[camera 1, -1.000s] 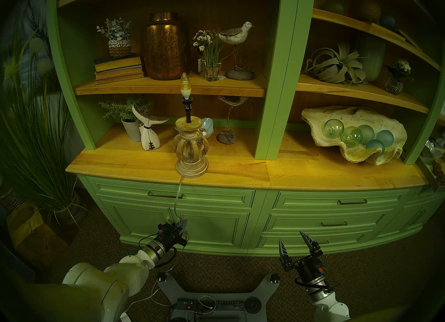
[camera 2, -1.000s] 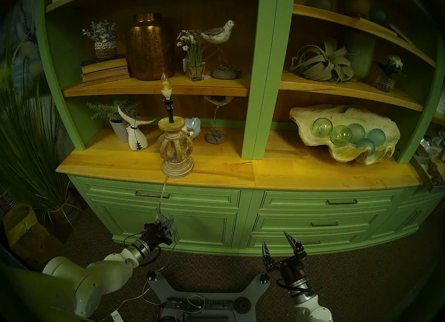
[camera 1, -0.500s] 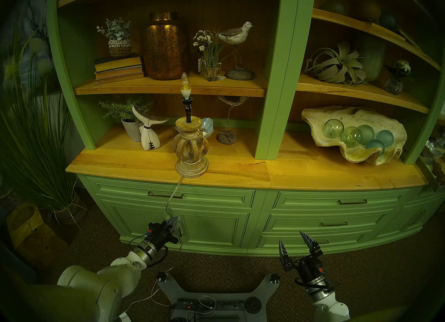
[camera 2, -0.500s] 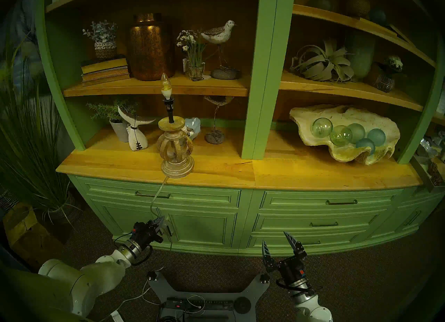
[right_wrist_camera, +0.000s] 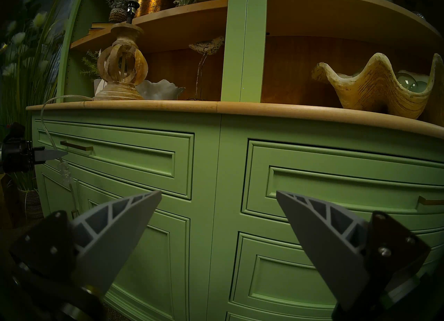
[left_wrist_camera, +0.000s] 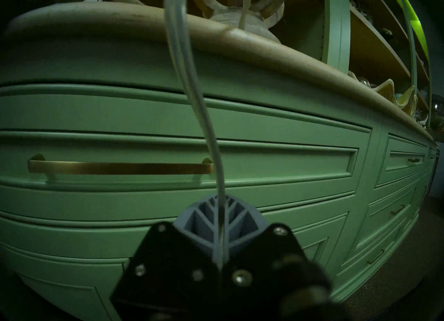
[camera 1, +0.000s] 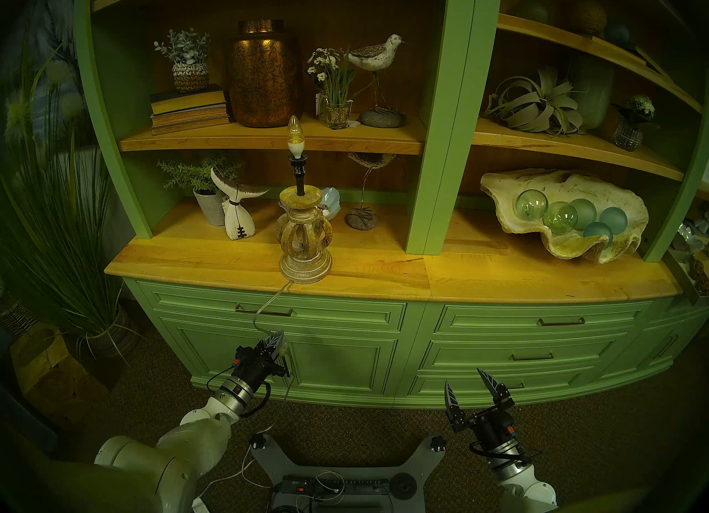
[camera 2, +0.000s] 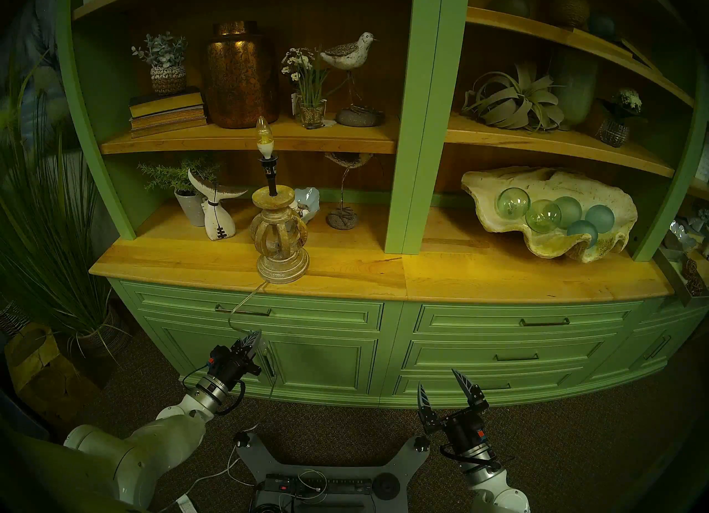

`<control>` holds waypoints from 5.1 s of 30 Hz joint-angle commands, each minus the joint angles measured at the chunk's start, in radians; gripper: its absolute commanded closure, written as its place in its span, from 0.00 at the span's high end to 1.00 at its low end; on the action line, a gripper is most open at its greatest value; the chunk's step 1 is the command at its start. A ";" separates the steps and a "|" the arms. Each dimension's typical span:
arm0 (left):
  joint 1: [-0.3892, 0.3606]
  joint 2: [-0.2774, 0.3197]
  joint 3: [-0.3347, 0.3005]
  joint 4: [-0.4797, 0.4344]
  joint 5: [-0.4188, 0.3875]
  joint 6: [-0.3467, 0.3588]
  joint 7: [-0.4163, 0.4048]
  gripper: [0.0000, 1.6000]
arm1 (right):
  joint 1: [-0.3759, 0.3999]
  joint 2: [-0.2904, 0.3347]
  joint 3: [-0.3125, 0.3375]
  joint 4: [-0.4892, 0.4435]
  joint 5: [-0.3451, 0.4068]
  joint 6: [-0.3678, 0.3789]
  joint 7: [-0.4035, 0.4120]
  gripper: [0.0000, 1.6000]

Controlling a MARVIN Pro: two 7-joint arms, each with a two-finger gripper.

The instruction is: Grab cable and switch light on

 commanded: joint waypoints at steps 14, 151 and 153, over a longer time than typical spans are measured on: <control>0.134 0.022 0.087 -0.296 -0.094 -0.029 -0.100 0.00 | 0.007 0.003 -0.002 -0.018 0.001 -0.006 0.003 1.00; 0.423 0.352 0.129 -0.954 -0.350 0.180 -0.016 0.00 | 0.002 0.002 -0.003 -0.028 0.001 -0.003 0.003 1.00; 0.422 0.352 0.130 -0.953 -0.348 0.180 -0.015 0.00 | 0.024 0.062 -0.015 -0.059 -0.034 -0.007 0.038 1.00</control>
